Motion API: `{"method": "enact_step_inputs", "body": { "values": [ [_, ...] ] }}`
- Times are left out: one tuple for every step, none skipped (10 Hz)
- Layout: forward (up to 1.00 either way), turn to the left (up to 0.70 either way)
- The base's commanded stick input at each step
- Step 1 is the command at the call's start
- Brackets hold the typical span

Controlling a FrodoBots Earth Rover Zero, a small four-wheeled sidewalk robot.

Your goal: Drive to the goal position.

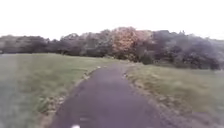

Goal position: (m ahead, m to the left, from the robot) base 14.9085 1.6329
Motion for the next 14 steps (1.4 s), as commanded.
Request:
{"method": "enact_step_inputs", "body": {
  "values": [
    [0.98,0.0],
    [0.98,0.0],
    [0.98,0.0],
    [0.98,0.0],
    [0.98,0.0],
    [0.98,0.0],
    [0.98,0.0],
    [0.98,0.0],
    [0.98,0.0],
    [0.98,0.0],
    [0.98,0.0],
    [0.98,0.0],
    [0.98,-0.14],
    [0.98,-0.31]
  ]
}}
